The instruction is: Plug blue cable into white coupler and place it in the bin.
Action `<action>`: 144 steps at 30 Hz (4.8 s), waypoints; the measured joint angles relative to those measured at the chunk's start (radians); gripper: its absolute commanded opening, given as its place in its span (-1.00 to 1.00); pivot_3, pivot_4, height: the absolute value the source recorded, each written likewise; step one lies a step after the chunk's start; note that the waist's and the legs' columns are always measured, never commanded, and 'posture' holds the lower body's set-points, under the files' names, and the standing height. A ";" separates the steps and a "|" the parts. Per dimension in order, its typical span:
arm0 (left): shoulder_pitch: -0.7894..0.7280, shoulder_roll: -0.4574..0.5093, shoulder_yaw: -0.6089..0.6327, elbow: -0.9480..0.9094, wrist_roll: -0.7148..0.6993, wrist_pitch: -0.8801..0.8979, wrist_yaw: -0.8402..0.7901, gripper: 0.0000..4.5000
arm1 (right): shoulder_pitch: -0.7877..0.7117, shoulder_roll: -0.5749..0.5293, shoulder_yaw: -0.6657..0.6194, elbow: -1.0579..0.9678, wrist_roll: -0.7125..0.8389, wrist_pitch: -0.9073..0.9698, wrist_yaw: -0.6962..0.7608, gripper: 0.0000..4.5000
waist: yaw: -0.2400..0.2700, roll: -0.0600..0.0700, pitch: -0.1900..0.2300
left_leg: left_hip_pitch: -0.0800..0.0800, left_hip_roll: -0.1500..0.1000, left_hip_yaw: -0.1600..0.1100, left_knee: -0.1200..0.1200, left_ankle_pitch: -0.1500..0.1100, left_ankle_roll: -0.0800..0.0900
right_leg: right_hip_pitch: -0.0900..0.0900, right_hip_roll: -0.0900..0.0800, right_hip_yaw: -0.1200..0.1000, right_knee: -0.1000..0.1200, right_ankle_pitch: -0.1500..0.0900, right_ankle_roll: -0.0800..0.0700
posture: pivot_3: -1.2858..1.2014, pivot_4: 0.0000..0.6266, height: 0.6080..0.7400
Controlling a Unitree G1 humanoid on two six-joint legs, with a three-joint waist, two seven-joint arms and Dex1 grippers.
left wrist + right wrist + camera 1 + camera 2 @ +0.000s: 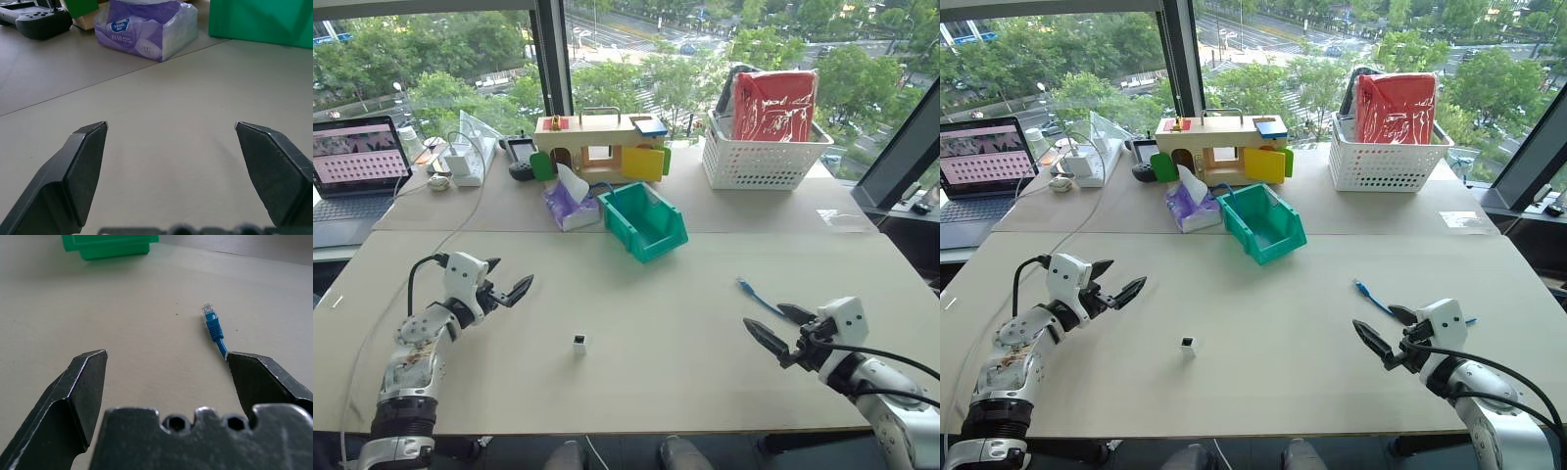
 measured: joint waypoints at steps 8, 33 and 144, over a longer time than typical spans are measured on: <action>-0.072 0.109 0.030 -0.004 -0.090 0.022 -0.174 1.00 | -0.313 -0.087 0.072 0.216 -0.116 -0.002 0.009 0.99 | -0.018 -0.003 0.002 | 0.002 0.001 0.002 0.002 0.000 0.000 | 0.000 0.001 0.001 0.000 0.002 -0.001 | 0.03 -0.52 0.62; 0.087 0.160 0.065 -0.284 -0.160 0.161 -0.196 1.00 | -0.516 -0.131 0.268 0.559 -0.285 -0.019 0.172 -0.98 | -0.002 -0.003 0.002 | -0.001 0.000 -0.001 0.000 -0.001 -0.001 | 0.000 -0.001 -0.003 0.000 0.004 -0.007 | 0.03 -0.52 0.62; -0.471 -0.298 -0.450 0.173 0.119 -0.001 -0.558 -0.97 | -0.248 0.655 -0.125 -0.191 0.723 0.791 -0.777 0.59 | -0.008 0.003 0.002 | -0.010 -0.002 -0.020 0.004 0.003 -0.002 | -0.001 0.002 -0.016 0.002 0.005 -0.010 | 0.03 -0.52 0.62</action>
